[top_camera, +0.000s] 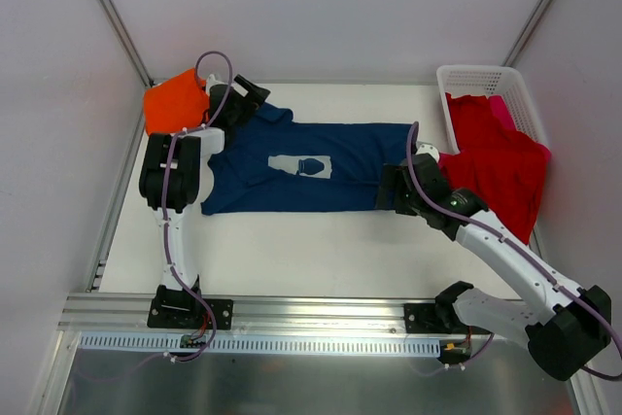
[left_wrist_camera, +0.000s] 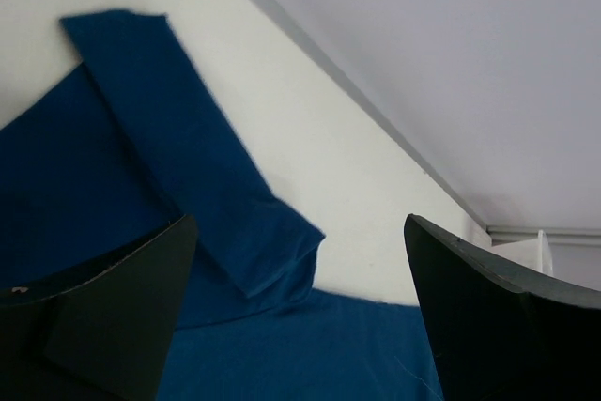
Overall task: Fold and stack the t-shirts
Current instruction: Grap the side of the flattened tshirt furthest away from the robot with both arms
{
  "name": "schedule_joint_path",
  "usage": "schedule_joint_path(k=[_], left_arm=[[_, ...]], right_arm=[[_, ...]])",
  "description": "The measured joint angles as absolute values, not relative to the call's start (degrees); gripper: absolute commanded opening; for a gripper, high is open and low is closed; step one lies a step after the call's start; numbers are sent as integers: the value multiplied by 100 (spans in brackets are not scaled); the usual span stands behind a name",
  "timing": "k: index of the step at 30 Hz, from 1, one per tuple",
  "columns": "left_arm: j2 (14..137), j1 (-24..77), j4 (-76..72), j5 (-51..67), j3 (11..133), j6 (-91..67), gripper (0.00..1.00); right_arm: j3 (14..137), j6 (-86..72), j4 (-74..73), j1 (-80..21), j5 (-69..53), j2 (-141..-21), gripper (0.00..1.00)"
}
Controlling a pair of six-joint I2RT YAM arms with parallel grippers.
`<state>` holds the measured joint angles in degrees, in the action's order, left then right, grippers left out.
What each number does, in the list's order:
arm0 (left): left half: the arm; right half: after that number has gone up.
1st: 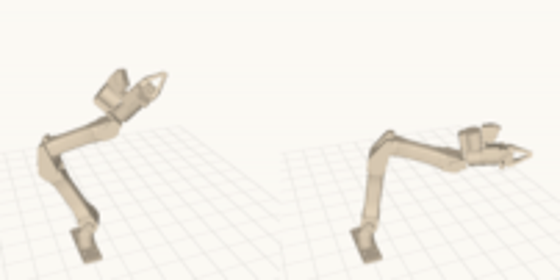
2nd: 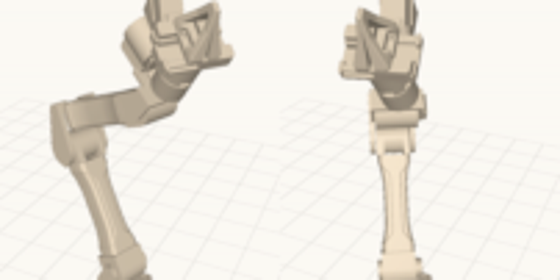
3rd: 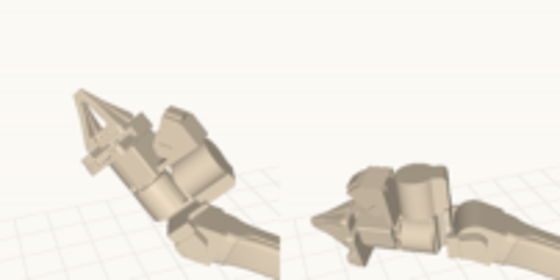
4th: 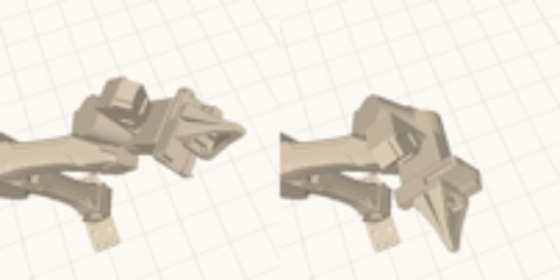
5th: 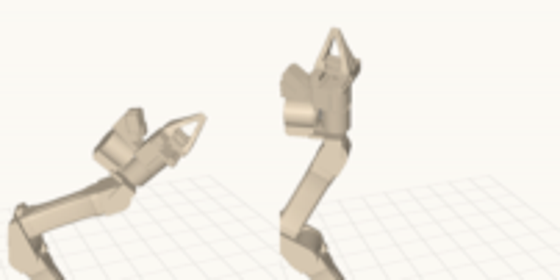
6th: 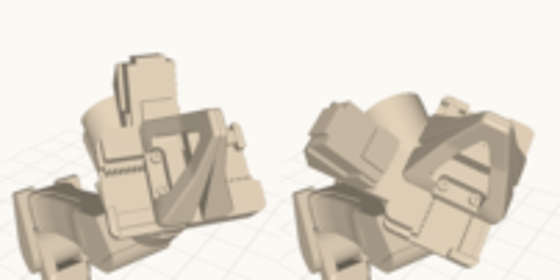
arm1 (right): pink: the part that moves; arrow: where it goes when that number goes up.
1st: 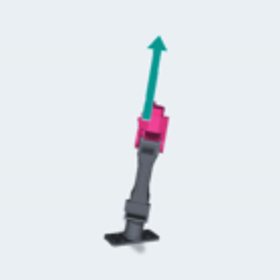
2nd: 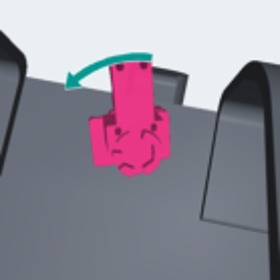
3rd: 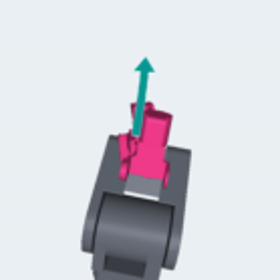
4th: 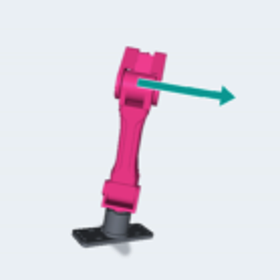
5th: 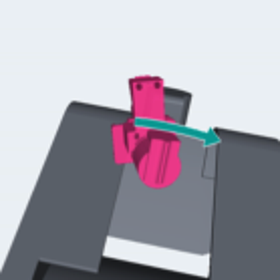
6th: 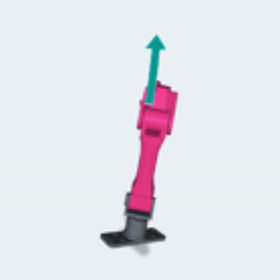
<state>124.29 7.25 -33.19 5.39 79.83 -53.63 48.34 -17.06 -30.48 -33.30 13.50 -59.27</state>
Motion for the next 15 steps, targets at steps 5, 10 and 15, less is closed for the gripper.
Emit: schedule_joint_path(k=[5, 10, 15], left_arm=[[12261, 803, -2840, 290, 7658, -5629, 93], [12040, 943, -2681, 237, 7430, -5780, 93], [12169, 996, -2757, 331, 7623, -5909, 93]], right_arm=[[4792, -1706, -2982, -3317, 1306, -6047, 88], [4792, -1708, -2895, -3310, 1275, -6093, 88], [4788, -1708, -2886, -3308, 1260, -6097, 88]])
